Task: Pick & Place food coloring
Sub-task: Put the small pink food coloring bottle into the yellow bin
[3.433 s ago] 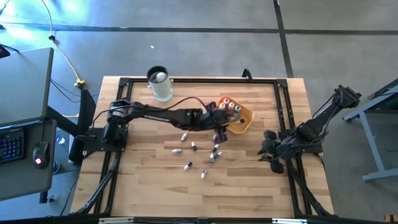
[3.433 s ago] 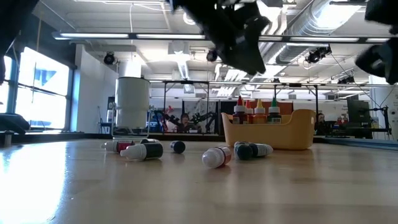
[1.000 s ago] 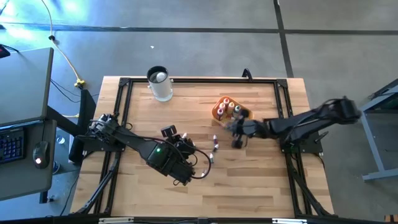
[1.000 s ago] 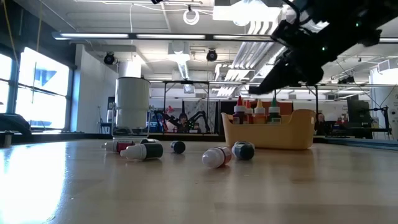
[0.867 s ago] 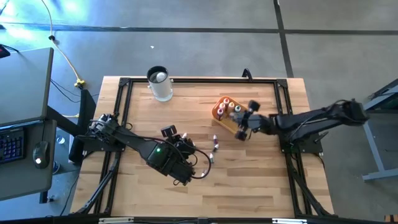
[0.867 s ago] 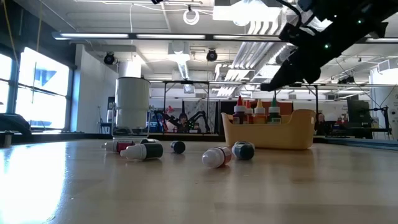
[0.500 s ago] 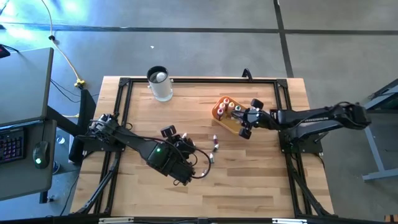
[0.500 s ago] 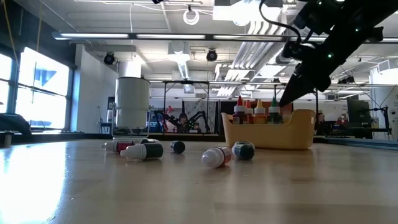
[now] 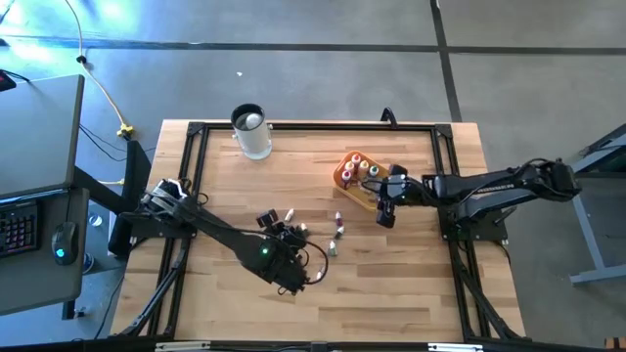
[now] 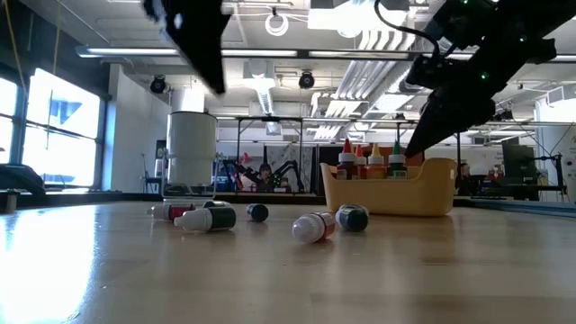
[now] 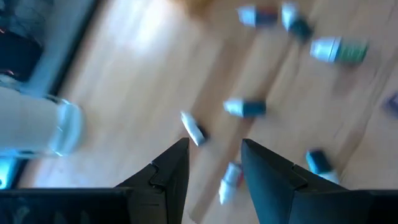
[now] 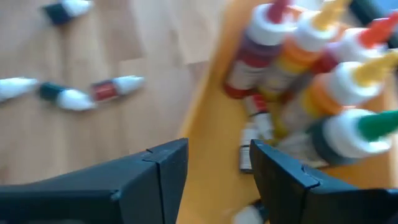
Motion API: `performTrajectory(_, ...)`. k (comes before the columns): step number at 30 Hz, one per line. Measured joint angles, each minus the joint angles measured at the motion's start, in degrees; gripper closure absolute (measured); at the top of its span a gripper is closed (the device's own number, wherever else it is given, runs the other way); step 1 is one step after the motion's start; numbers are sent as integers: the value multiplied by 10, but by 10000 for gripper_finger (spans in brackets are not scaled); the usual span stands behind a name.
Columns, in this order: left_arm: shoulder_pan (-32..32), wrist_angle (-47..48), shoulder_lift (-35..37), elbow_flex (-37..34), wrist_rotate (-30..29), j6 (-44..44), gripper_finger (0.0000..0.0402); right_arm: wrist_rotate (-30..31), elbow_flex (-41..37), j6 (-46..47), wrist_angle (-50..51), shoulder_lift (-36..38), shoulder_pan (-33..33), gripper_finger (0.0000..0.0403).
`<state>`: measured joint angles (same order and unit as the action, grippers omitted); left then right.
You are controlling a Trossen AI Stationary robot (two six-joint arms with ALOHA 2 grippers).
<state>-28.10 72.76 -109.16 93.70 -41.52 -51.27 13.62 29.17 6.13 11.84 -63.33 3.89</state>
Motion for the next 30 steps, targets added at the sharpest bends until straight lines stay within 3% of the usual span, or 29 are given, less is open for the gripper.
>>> performTrajectory(4, 0, -63, 0, -93, 59, -3, 260, -40, 0, 4, -1, 0, -18, 238)
performTrajectory(9, 8, -117, 0, -155, 146, -4, 260, -39, 0, 4, -1, 0, -34, 242)
performTrajectory(15, 39, -126, 0, -168, 160, 38, 260, -25, 0, 4, -1, 0, -39, 241)
performTrajectory(30, 152, -160, 0, -170, 322, 231, 260, -25, 0, -1, -1, 0, -39, 248)
